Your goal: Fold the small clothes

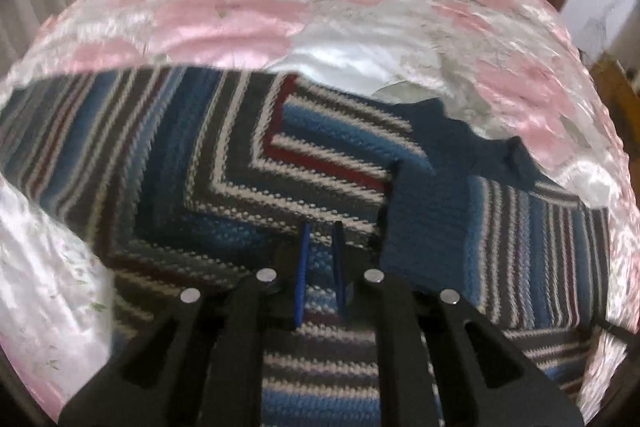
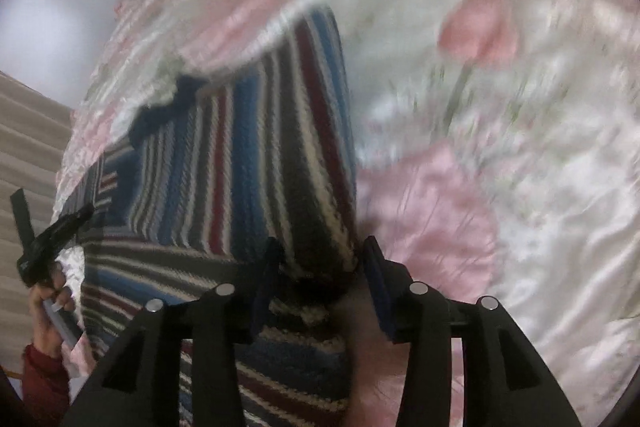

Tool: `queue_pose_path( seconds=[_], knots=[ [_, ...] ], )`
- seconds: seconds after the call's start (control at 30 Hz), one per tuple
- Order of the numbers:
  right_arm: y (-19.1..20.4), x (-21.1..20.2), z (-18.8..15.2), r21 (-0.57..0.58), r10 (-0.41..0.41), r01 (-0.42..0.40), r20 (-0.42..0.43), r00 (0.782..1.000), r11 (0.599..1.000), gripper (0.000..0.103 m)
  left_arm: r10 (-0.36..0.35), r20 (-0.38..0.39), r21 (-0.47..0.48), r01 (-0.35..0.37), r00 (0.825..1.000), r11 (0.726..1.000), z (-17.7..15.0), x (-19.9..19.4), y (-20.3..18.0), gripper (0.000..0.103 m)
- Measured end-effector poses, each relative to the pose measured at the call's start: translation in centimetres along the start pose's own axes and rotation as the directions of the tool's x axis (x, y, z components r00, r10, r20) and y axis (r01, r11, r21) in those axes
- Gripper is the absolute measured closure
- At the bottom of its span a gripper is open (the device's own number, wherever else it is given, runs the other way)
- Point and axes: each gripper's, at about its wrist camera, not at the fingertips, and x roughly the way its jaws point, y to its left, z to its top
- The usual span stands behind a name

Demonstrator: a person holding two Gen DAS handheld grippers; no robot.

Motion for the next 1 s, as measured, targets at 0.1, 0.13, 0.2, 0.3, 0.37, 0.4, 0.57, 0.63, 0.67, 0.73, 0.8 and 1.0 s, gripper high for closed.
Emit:
queue_pose_path(
  seconds=[0.1,0.13,0.2,0.3,0.37,0.4,0.57,0.63,0.67,0.73,0.8,1.0],
  knots=[
    [1.8,-1.5,0.6,-0.025,0.054,-0.052,0.058,0.997,0.998,0.058,-0.076,-0.011,0.053,0.077,0.997,0.996,-0.2,-0.5,-3.5,0.086],
    [2.6,-1.4,0.7,-0.037,0.078,-0.076,0.048,0.996,0.996,0.058,-0.091,-0.014,0.065,0.092,0.996,0.994,-0.4,-0.4,-4.3,0.084],
    [3.8,-0.4,0.9,-0.07,0.056,-0.055,0.018,0.998,0.996,0.058,-0.102,-0.031,0.097,0.105,0.994,0.99,-0.9,0.4,-6.3,0.081],
    [4.6,2.0,0.7,-0.079,0.026,-0.029,-0.04,0.999,0.996,0.059,-0.106,-0.095,0.115,0.117,0.99,0.987,-2.0,2.7,-8.0,0.078],
    [4.5,3.4,0.4,-0.089,-0.005,0.001,-0.052,0.999,0.996,0.059,-0.085,-0.138,0.101,0.1,0.987,0.99,-2.7,4.6,-8.0,0.078],
    [4.5,3.6,0.2,-0.093,-0.011,0.006,-0.051,0.999,0.996,0.059,-0.084,-0.145,0.096,0.098,0.986,0.991,-3.0,5.2,-7.9,0.078],
    [3.4,4.9,-0.4,-0.079,0.014,-0.016,-0.032,0.999,0.997,0.059,-0.07,-0.123,0.151,0.088,0.99,0.985,-3.7,6.0,-8.0,0.078],
    [3.1,5.1,-0.5,-0.061,0.023,-0.024,-0.021,1.0,0.998,0.059,-0.064,-0.124,0.159,0.084,0.99,0.984,-3.6,6.1,-8.1,0.077],
    [3.2,5.2,-0.6,-0.065,0.013,-0.015,-0.018,1.0,0.998,0.059,-0.063,-0.125,0.158,0.082,0.99,0.984,-3.5,6.2,-8.1,0.077],
    [3.9,5.1,-0.7,-0.083,-0.016,0.015,-0.013,1.0,0.996,0.057,-0.067,-0.129,0.149,0.086,0.989,0.985,-3.4,5.8,-8.0,0.077],
    [4.5,4.5,-0.6,-0.083,-0.041,0.04,-0.014,0.999,0.996,0.056,-0.079,-0.137,0.136,0.097,0.987,0.986,-3.0,5.4,-7.8,0.077],
    [8.0,-0.1,-1.3,-0.099,0.039,-0.035,0.043,0.998,0.994,0.041,-0.01,-0.078,0.116,0.019,0.997,0.993,-2.1,0.3,-1.1,0.049]
  ],
)
